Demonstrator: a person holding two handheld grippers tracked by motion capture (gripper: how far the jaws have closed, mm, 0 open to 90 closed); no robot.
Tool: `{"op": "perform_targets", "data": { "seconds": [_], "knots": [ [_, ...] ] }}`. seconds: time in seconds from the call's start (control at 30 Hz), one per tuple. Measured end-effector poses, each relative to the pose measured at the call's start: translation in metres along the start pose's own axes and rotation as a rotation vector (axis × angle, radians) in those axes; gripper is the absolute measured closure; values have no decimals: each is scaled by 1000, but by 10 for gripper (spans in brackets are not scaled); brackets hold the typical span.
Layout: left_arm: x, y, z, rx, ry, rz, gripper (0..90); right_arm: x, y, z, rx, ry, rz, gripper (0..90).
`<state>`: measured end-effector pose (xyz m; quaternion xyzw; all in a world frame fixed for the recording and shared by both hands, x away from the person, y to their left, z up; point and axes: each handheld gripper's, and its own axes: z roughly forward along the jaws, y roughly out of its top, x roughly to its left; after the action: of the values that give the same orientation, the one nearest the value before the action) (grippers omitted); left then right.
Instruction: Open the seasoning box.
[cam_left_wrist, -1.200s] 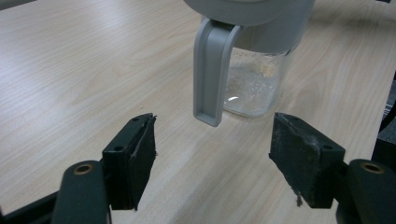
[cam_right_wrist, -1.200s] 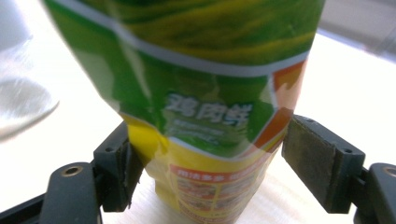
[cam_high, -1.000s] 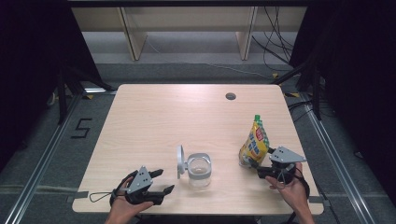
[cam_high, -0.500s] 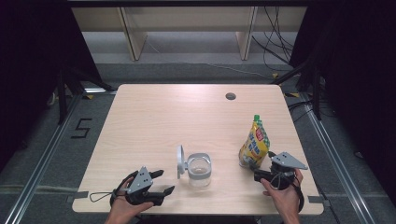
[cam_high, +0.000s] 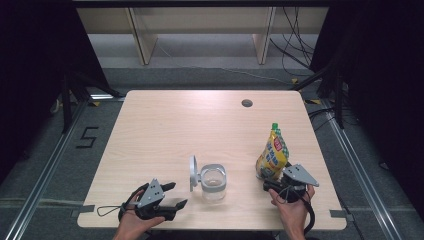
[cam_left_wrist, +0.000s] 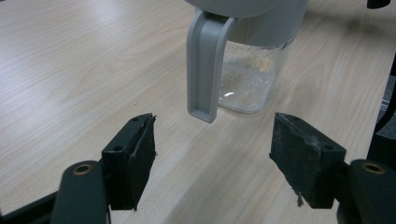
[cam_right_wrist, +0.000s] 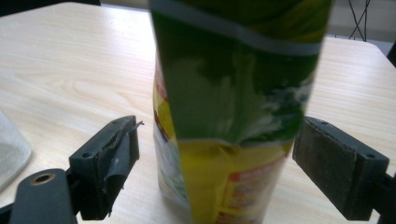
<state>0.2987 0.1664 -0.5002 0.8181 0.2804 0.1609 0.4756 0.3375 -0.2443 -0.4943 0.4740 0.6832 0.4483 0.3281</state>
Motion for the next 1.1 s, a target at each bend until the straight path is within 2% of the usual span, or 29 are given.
{"op": "perform_targets", "data": {
  "seconds": [0.03,0.07,0.1,0.17,0.2,0.23,0.27,0.3,0.33,0.37,0.4,0.47,0.5,0.53,0.57,0.63,0.67,0.73,0.83,0.87,0.93,0.97,1.0,1.03,1.07,1.1],
  "knots": [
    [-2,0,1,-6,-1,-22,303,2,-1,1,9,-6,23,157],
    [-2,-1,1,-9,0,-25,303,2,-1,3,2,-12,26,157],
    [-1,-1,1,1,1,-15,303,0,-2,5,-13,-5,4,157],
    [-2,-1,2,-10,5,-21,303,-1,-3,8,-13,-3,-4,157],
    [0,-1,1,-1,1,0,303,-2,-3,8,-14,-6,-4,157],
    [-1,-1,2,-3,1,-10,303,-4,-4,9,-16,-11,-24,157],
    [-1,-1,2,-3,0,-16,303,-3,-5,10,-26,-19,-4,158],
    [-1,-1,2,-2,0,-15,303,-2,-6,11,-24,-19,37,158],
    [-1,-1,2,2,0,-18,303,-2,-7,12,-38,-12,47,159],
    [0,-1,2,4,0,-9,303,-5,-7,14,-35,-9,-4,159],
    [-1,-1,2,2,-3,-23,302,-4,-7,14,-35,-18,-1,160],
    [-1,-1,2,2,-4,-9,302,-2,-9,16,-43,-17,20,161],
    [-1,-1,2,-1,-7,-10,302,0,-10,17,-46,-17,46,163],
    [-1,-1,2,3,-7,-12,302,-1,-11,20,-54,-30,37,163],
    [-1,-1,2,4,-10,-12,302,-2,-11,20,-34,-24,22,165],
    [-1,-2,2,5,-13,-25,302,0,-13,24,-54,-20,54,167],
    [0,-2,2,10,-5,-14,301,0,-12,25,-41,-36,43,167],
    [0,-2,2,4,0,-14,302,-1,-11,28,-69,-45,23,178],
    [1,-1,1,3,-12,-7,301,1,-11,29,-75,-35,44,180],
    [1,-1,1,3,-14,-6,301,0,-11,30,-88,-39,34,177],
    [0,-1,2,2,-8,-12,301,2,-10,31,-74,-62,39,178],
    [1,-1,2,5,-9,4,301,0,-10,33,-92,-53,20,181],
    [1,-1,1,7,-14,3,301,0,-10,32,-96,-43,22,185],
    [-2,-2,2,1,-9,-31,301,-1,-9,32,-92,-36,23,188],
    [-1,-2,2,1,-16,-28,301,0,-10,34,-111,-45,28,195],
    [0,-2,1,6,-10,-17,301,-1,-9,35,-113,-47,1,201]
  ]
}}
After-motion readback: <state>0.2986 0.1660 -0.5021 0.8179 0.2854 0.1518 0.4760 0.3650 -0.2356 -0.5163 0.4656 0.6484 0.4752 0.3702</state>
